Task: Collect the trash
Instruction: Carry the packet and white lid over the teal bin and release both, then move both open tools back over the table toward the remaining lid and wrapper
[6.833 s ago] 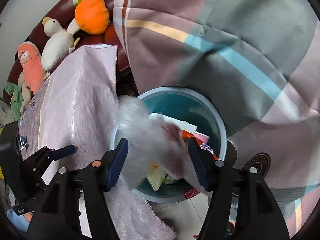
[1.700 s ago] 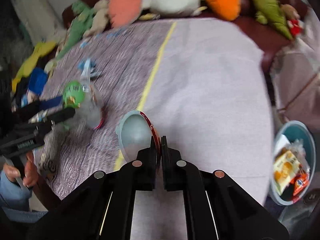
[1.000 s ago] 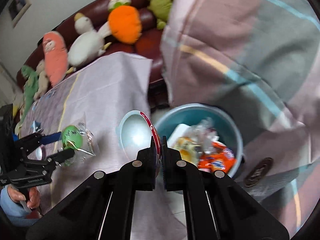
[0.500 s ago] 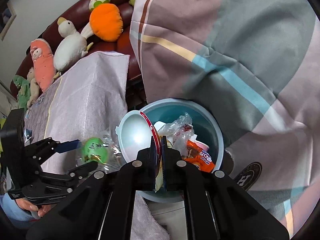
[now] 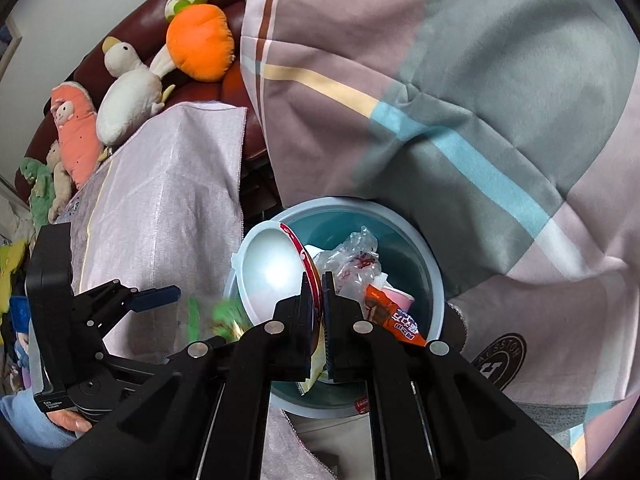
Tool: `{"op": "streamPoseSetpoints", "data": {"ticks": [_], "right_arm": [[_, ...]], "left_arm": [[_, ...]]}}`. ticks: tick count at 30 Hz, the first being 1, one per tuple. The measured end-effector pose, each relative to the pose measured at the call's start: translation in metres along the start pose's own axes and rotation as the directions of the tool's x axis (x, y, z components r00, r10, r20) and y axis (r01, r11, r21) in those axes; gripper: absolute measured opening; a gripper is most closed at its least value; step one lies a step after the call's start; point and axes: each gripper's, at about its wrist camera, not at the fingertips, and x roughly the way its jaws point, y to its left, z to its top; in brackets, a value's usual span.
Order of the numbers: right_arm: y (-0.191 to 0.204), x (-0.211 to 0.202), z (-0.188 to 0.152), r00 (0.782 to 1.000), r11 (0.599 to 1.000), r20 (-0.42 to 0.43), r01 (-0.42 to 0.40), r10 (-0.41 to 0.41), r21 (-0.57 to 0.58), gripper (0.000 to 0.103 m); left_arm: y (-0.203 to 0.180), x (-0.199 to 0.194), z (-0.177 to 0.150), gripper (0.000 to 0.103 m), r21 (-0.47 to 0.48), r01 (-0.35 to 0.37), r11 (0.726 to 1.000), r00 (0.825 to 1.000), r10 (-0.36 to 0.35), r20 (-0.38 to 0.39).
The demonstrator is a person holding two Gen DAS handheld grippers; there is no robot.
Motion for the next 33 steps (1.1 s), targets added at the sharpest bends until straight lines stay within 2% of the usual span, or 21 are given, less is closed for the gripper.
{"op": "streamPoseSetpoints", "data": {"ticks": [6,9,11,12,13,15,19,21,33], "right_arm": [[0.002,0.005,0.002,1.000,1.000,-0.012,0.004,-0.004,0.001,0.005],[0.004,0.009,0.003,1.000,1.000,-0.019,0.002,-0.002,-0.001,0.010],[0.007,0.013,0.004,0.999,1.000,-0.033,0.005,-0.006,-0.004,0.025],[0.008,0.013,0.004,0.999,1.000,-0.034,0.007,-0.007,-0.004,0.044],[0.009,0.013,0.004,0.999,1.000,-0.031,0.010,-0.011,-0.007,0.051],[0.012,0.011,0.003,0.999,1.000,-0.028,0.018,-0.018,-0.015,0.052],[0.014,0.006,0.001,0.999,0.999,-0.039,0.030,-0.030,-0.017,0.069],[0.018,0.001,-0.002,0.998,0.999,-0.043,0.043,-0.044,-0.025,0.073],[0.053,-0.030,-0.017,0.998,0.997,-0.033,0.052,-0.054,-0.047,0.076]], "left_arm": [[0.011,-0.010,-0.001,0.085,-0.031,0.000,1.000,1.000,0.000,0.007],[0.019,-0.018,-0.003,0.087,-0.051,-0.003,0.999,1.000,0.004,0.021],[0.023,-0.022,-0.004,0.087,-0.064,-0.003,0.998,1.000,0.004,0.026],[0.024,-0.024,-0.005,0.087,-0.068,-0.003,0.998,1.000,0.005,0.028],[0.025,-0.026,-0.005,0.088,-0.070,-0.004,0.998,1.000,0.006,0.030],[0.027,-0.029,-0.007,0.088,-0.072,-0.004,0.997,0.999,0.007,0.032],[0.029,-0.037,-0.013,0.089,-0.079,-0.001,0.997,0.999,0.004,0.038],[0.029,-0.041,-0.016,0.089,-0.083,0.000,0.997,0.999,0.003,0.042],[0.053,-0.094,-0.052,0.090,-0.114,-0.036,0.993,0.992,0.050,0.116]]}}
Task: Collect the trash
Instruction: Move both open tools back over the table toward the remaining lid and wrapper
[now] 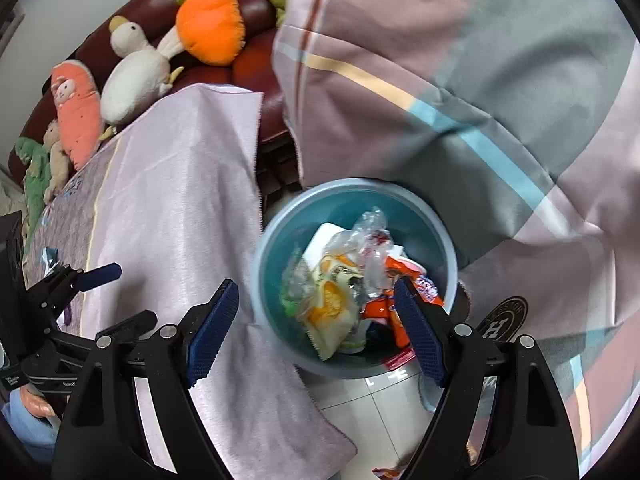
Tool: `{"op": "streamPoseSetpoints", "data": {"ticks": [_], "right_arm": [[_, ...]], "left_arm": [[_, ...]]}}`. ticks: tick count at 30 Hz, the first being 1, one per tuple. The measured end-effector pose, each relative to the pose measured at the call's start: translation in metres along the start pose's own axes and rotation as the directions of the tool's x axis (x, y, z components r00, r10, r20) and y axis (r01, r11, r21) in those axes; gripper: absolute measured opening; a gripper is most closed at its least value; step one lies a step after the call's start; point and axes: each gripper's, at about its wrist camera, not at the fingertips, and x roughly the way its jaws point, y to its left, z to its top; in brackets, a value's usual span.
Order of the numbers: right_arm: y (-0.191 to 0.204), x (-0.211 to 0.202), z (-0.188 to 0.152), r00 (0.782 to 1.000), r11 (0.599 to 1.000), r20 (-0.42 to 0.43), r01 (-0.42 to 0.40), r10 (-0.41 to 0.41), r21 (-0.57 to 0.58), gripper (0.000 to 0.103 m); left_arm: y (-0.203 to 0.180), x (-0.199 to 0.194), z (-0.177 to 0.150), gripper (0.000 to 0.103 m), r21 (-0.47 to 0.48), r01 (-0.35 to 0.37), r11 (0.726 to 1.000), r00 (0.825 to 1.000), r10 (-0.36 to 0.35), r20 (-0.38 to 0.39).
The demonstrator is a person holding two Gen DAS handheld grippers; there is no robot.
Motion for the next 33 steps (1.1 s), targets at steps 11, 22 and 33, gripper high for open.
{"op": "streamPoseSetpoints", "data": {"ticks": [11,22,33], "right_arm": [[0.080,-0.008,-0.014,0.999,0.993,-0.017,-0.036,0.035,-0.109,0.076],[0.188,0.012,-0.023,0.992,0.963,-0.095,-0.108,0.087,-0.245,0.076],[0.308,0.042,-0.045,0.974,0.894,-0.197,-0.183,0.110,-0.409,0.076]], "left_arm": [[0.065,-0.049,-0.045,0.091,-0.101,-0.056,0.993,0.997,0.062,0.052],[0.165,-0.097,-0.108,0.091,-0.270,-0.126,0.954,0.986,0.150,0.070],[0.266,-0.132,-0.171,0.091,-0.419,-0.198,0.886,0.970,0.240,0.049]]}}
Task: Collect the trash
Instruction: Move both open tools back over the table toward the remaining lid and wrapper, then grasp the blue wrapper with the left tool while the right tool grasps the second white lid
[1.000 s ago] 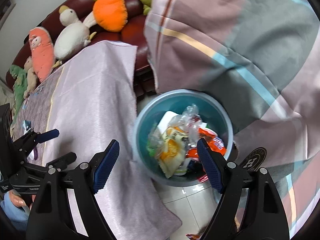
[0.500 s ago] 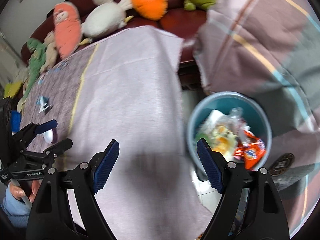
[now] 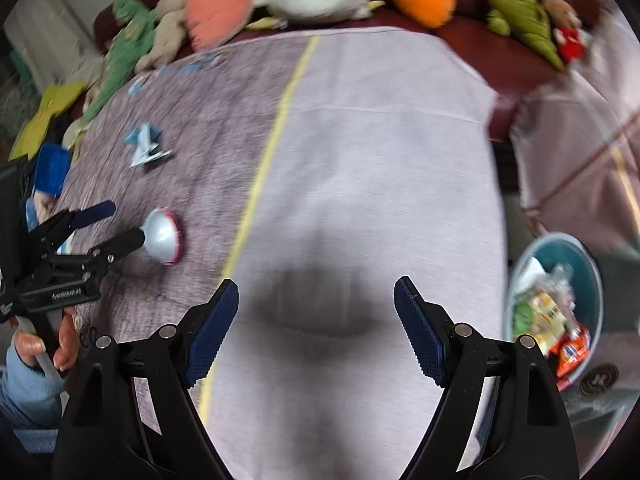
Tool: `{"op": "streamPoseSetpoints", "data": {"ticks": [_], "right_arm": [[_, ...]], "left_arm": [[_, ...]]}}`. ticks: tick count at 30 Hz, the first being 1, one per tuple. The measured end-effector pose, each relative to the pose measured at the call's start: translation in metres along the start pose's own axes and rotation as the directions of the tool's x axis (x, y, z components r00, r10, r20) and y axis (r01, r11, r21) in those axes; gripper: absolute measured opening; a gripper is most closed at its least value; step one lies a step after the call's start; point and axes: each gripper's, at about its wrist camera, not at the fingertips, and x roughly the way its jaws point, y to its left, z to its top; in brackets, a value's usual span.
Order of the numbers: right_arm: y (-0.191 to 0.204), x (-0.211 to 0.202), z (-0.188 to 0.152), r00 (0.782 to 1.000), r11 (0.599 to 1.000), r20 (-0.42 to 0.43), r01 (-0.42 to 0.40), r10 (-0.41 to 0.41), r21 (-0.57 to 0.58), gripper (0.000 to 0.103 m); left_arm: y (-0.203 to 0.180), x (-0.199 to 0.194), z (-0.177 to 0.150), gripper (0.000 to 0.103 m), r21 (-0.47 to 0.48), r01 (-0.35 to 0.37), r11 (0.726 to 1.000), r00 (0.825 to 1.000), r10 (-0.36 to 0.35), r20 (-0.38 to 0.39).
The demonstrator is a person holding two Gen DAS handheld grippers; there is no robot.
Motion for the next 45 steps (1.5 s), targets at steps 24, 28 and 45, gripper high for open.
{"op": "streamPoseSetpoints", "data": {"ticks": [24,28,45], "right_arm": [[0.166,0.117,0.027,0.984,0.946,-0.169,-0.112,0.062,-0.304,0.076],[0.174,0.126,0.026,0.983,0.938,-0.176,-0.111,0.054,-0.329,0.076],[0.119,0.106,0.055,0.992,0.975,-0.088,-0.103,0.087,-0.198,0.052]], "left_arm": [[0.147,0.008,-0.018,0.091,-0.246,-0.079,0.966,0.997,0.074,-0.029],[0.151,0.012,-0.016,0.091,-0.252,-0.076,0.965,0.997,0.070,-0.032],[0.123,0.030,0.035,0.091,-0.255,-0.023,0.967,1.000,0.027,0.012]]}}
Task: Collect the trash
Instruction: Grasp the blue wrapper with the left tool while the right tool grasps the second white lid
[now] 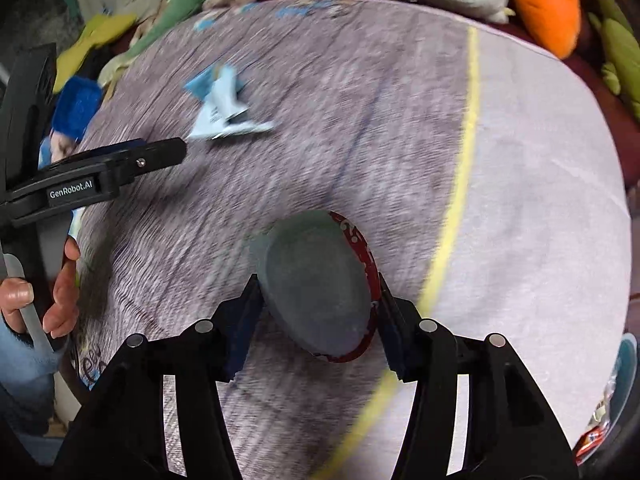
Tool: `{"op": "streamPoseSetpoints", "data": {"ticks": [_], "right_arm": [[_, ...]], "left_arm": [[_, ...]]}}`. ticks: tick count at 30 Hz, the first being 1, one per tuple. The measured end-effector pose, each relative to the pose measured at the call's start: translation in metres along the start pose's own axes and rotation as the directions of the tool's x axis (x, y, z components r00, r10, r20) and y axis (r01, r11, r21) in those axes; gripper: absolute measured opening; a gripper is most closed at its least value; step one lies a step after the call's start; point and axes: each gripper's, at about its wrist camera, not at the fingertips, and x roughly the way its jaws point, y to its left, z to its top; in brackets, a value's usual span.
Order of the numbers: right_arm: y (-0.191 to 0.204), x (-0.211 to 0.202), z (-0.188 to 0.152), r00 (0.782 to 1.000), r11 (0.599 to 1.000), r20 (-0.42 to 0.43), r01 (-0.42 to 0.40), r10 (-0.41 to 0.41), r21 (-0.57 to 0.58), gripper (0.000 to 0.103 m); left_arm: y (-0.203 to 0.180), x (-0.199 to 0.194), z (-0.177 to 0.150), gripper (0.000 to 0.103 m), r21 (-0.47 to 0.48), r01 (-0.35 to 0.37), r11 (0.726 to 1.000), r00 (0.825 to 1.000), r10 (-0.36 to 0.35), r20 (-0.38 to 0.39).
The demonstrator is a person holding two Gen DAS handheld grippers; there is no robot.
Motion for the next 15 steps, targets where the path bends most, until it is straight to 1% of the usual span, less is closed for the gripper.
{"op": "streamPoseSetpoints", "data": {"ticks": [2,6,9,10,11,12,13,14,15], "right_arm": [[-0.011,-0.004,0.004,1.000,1.000,0.009,0.014,-0.014,0.022,0.052],[-0.033,-0.014,0.003,0.999,0.998,0.026,0.035,-0.036,0.050,0.052],[-0.049,-0.018,0.002,0.999,0.997,0.036,0.037,-0.040,0.071,0.052],[-0.055,-0.020,0.001,0.999,0.996,0.037,0.036,-0.039,0.079,0.052],[-0.056,-0.020,0.001,0.998,0.996,0.039,0.036,-0.039,0.085,0.052],[-0.061,-0.021,-0.001,0.998,0.995,0.040,0.035,-0.039,0.092,0.052],[-0.063,-0.021,-0.002,0.998,0.995,0.041,0.036,-0.040,0.096,0.052],[-0.067,-0.022,-0.004,0.998,0.994,0.041,0.035,-0.040,0.102,0.052],[-0.070,-0.022,-0.005,0.998,0.994,0.042,0.035,-0.040,0.108,0.052]], "left_arm": [[-0.006,0.004,0.010,0.091,-0.015,0.003,1.000,1.000,-0.002,0.007],[-0.014,0.019,0.029,0.091,-0.039,-0.023,0.999,1.000,0.023,0.005],[-0.016,0.032,0.038,0.091,-0.053,-0.056,0.997,0.998,0.056,0.000],[-0.016,0.038,0.039,0.088,-0.059,-0.072,0.996,0.997,0.072,-0.003],[-0.016,0.041,0.040,0.084,-0.064,-0.080,0.995,0.997,0.080,-0.006],[-0.015,0.045,0.040,0.075,-0.073,-0.090,0.993,0.996,0.089,-0.014],[-0.014,0.049,0.041,0.063,-0.076,-0.095,0.993,0.995,0.093,-0.024],[-0.013,0.053,0.040,0.056,-0.077,-0.102,0.992,0.994,0.100,-0.033],[-0.013,0.056,0.040,0.040,-0.076,-0.117,0.990,0.993,0.114,-0.038]]}}
